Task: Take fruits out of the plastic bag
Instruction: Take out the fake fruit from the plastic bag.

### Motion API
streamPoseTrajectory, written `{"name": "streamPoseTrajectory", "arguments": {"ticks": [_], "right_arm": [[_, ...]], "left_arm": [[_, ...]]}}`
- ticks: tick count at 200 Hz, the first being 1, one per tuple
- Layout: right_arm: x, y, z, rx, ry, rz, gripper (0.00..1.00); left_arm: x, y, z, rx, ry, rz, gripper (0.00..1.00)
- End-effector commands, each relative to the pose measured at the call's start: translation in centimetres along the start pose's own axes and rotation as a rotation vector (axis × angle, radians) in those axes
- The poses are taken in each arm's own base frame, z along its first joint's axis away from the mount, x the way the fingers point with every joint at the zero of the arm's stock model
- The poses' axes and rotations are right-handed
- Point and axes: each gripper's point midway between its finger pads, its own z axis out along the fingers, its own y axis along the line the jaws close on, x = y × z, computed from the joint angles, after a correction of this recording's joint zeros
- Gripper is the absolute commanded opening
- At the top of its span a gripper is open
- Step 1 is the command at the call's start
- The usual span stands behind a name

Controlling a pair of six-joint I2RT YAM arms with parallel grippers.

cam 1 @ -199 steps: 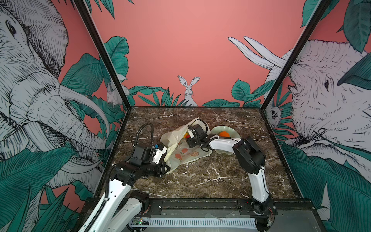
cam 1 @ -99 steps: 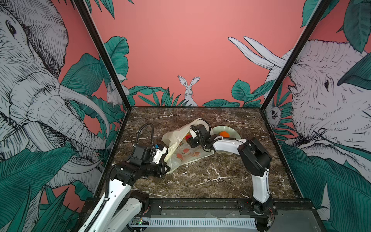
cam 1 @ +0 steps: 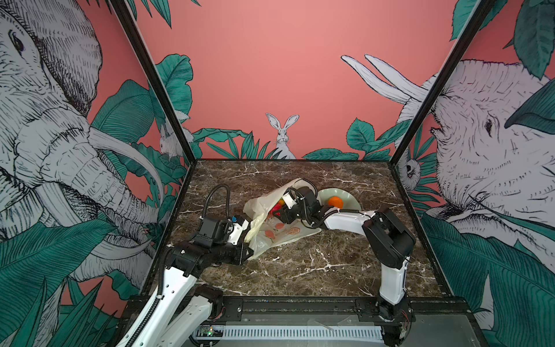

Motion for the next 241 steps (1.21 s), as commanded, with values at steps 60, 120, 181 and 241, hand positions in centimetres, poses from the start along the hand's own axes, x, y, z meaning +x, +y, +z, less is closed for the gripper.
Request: {"name": "streamPoseTrajectory", "arguments": {"ticks": [60,120,181,241], "right_arm": [[-1.8,7.5,-1.9,-0.274,-0.075,-0.178,0.28],[0.3,8.5,-3.9,-0.23,0.015,-0.341,0.29],[-1.8,9.3,-5.9,-0.167,-0.028,-0.392,0.29],[-4.1,9.2,-9.9,-0.051,-0.102,-0.399,0.3]], "left_arm": [[-4.4,1.9,-1.3,-0.15,-0.206,-0.028,0.0],[-4.8,2.1,1.1,-0.126,-0.151,0.15,0.0],[-3.5,0.8,2.6,-0.024,-0.028,0.145,0.0],[-3.9,0.4,2.0,-0.018,-0.067,0.168,0.0]]}}
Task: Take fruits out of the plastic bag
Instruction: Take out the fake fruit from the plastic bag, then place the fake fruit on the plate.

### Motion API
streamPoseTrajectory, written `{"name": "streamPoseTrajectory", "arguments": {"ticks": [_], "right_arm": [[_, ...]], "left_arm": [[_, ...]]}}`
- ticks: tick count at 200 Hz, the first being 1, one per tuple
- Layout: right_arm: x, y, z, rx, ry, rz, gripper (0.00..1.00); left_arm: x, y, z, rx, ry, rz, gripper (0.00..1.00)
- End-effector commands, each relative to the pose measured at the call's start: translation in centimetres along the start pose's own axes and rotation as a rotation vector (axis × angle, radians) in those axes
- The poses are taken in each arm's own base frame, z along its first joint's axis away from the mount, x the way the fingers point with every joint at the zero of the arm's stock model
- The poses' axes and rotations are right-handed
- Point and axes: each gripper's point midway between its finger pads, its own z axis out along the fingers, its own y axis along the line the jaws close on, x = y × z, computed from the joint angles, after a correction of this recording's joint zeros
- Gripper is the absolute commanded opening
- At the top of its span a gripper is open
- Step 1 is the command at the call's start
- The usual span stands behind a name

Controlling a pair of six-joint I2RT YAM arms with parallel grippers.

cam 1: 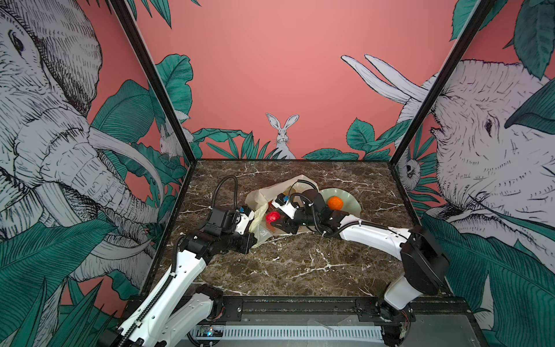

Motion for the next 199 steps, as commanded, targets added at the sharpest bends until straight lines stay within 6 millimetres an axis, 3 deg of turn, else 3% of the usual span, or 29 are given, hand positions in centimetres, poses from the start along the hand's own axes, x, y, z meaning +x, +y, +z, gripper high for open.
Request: {"name": "streamPoseTrajectory", "arguments": {"ticks": [1,46,108,146,199], "right_arm": [[-1.5,-0.3,-2.2,0.078,-0.036,-0.026,0.3],[-2.8,-0.8,-6.8,0.206,-0.073,-0.015,0.33],[-2.7,-6.1,-14.4,0.643,-0.058,0.002,0.36],[0.0,-9.8,-18.3,0.856,-0.056,0.119,0.39],[5.6,-13.3,-20.3,0.977,-0.008,0.329,0.39]], "left_arm": [[-0.1,-0.6,-0.4,0.023,-0.026,0.035,0.0],[-0.3,-0.8,-0.8,0.026,-0.056,0.053,0.0],[-0.4,-0.9,-0.8,0.033,-0.054,0.057,0.0],[-0.4,-0.8,-0.8,0.026,-0.058,0.056,0.0],[-0.4,-0.7,-0.8,0.024,-0.056,0.055,0.0]]}}
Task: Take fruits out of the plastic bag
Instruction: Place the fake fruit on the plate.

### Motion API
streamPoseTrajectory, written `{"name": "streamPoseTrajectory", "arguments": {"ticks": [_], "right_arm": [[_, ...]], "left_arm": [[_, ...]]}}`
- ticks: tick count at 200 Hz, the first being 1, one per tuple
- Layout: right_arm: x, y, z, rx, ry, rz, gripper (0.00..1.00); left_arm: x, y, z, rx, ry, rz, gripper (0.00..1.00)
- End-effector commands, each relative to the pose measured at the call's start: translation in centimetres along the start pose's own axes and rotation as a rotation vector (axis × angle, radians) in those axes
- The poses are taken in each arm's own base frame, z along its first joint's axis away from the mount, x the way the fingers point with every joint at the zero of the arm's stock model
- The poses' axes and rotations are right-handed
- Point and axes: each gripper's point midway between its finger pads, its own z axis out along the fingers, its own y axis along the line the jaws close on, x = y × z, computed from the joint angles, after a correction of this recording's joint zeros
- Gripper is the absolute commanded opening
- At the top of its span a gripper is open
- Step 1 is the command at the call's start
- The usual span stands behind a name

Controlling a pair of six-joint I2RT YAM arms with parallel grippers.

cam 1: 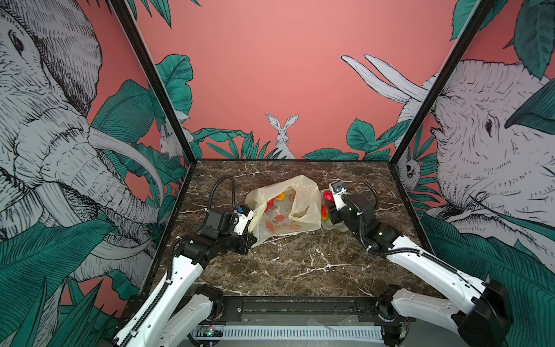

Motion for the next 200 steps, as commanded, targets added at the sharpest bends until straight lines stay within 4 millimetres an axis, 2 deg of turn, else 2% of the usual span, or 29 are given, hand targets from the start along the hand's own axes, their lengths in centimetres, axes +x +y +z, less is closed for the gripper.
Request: {"name": "streamPoseTrajectory", "arguments": {"ticks": [1,35,99,133,158,182,200], "right_arm": [[1.1,-2.3,0.5,0.084,0.02,0.118,0.39],[4.2,-5.2,1.9,0.166,0.096,0.229,0.39],[9.9,-8.1,5.8,0.205,0.243,0.506,0.4],[12.1,-8.7,7.4,0.167,0.283,0.66,0.39],[12.9,-8.7,8.2,0.149,0.309,0.702,0.4],[13.7,-8.6,8.6,0.146,0.343,0.704,0.44],[14.1,-8.5,8.7,0.143,0.36,0.705,0.51]], "left_arm": [[0.0,-0.2,0.1,0.011,-0.008,0.022,0.0],[0.0,-0.2,0.0,0.01,-0.011,0.024,0.0],[0.0,-0.1,-0.1,0.005,-0.014,0.025,0.0],[-0.1,-0.1,-0.1,0.003,-0.017,0.026,0.0],[-0.1,-0.2,-0.1,0.005,-0.017,0.026,0.0],[-0.1,-0.2,-0.1,0.007,-0.015,0.025,0.0],[-0.1,-0.2,0.0,0.007,-0.014,0.026,0.0]]}}
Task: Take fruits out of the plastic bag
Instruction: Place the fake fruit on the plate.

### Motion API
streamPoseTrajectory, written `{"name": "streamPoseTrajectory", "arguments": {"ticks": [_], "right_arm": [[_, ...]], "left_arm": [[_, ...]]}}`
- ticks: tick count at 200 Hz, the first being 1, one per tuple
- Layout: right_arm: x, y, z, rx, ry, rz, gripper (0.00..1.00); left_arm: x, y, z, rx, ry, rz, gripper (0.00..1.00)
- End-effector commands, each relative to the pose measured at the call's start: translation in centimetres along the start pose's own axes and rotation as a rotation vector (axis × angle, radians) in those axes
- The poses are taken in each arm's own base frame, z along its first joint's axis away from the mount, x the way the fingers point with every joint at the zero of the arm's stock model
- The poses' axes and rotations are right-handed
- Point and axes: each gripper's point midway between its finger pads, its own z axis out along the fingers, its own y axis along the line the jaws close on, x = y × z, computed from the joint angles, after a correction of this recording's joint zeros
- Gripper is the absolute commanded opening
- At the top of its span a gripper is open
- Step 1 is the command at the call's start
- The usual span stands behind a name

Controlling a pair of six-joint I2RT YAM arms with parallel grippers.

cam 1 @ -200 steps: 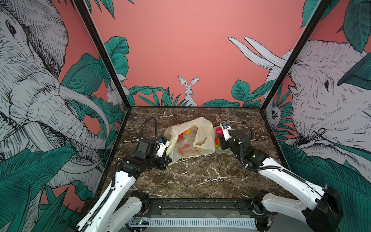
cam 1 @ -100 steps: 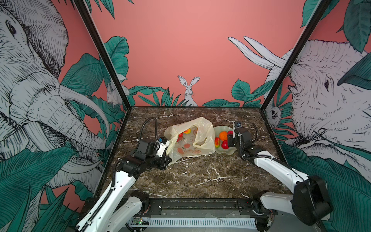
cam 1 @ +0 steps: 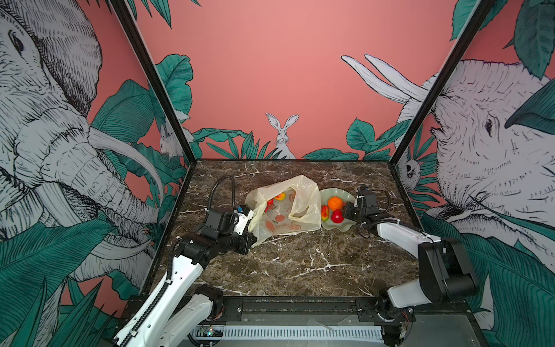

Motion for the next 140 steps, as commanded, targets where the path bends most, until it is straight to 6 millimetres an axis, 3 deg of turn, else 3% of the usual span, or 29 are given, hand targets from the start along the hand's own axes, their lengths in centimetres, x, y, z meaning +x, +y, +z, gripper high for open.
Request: {"name": "streamPoseTrajectory", "arguments": {"ticks": [1,45,140], "right_arm": [[-0.6,0.7,0.1,-0.036,-0.01,0.036,0.51],[-1.1,0.6,-0.6,-0.029,-0.026,0.012,0.7],[-2.9,0.8,-3.1,-0.028,-0.101,-0.031,0.73]], "left_arm": [[0.1,-0.2,0.0,0.007,-0.009,0.023,0.0],[0.1,0.0,0.1,0.005,-0.005,0.019,0.0],[0.1,-0.1,0.1,0.008,-0.004,0.021,0.0]]}}
